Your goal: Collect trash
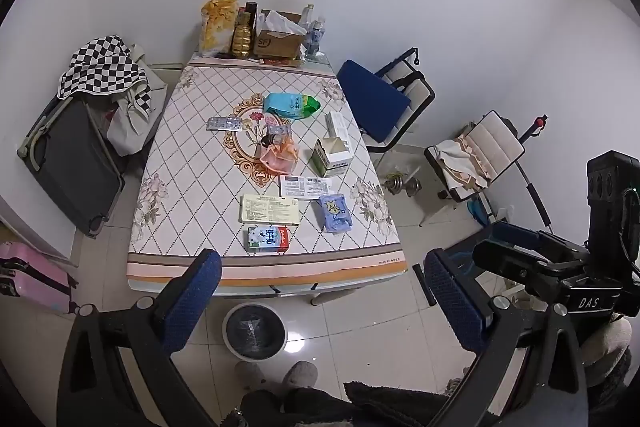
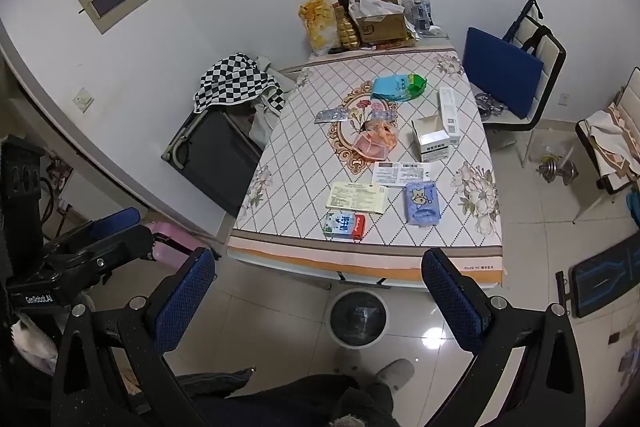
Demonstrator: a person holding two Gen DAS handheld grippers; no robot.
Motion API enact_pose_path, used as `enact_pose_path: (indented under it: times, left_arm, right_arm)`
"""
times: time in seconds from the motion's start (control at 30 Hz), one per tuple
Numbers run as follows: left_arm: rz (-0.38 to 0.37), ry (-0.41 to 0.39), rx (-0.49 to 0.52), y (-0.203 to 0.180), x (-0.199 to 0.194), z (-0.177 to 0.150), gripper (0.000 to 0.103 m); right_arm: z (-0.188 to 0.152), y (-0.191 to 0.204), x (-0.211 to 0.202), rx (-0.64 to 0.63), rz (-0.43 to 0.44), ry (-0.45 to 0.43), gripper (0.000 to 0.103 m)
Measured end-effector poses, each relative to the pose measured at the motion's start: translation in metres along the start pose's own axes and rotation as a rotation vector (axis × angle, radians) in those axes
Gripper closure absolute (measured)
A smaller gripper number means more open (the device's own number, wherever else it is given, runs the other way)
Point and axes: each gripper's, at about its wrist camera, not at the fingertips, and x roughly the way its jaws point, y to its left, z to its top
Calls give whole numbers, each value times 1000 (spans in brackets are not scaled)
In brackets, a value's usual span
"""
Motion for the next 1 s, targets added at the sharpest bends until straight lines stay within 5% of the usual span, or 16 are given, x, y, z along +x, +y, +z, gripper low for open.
enact_pose_path:
  times: [1.0]
  left_arm:
    - [-5, -3, -1, 0, 0, 0, 0]
  right_arm:
    - [0, -1, -3, -12, 18, -9, 0]
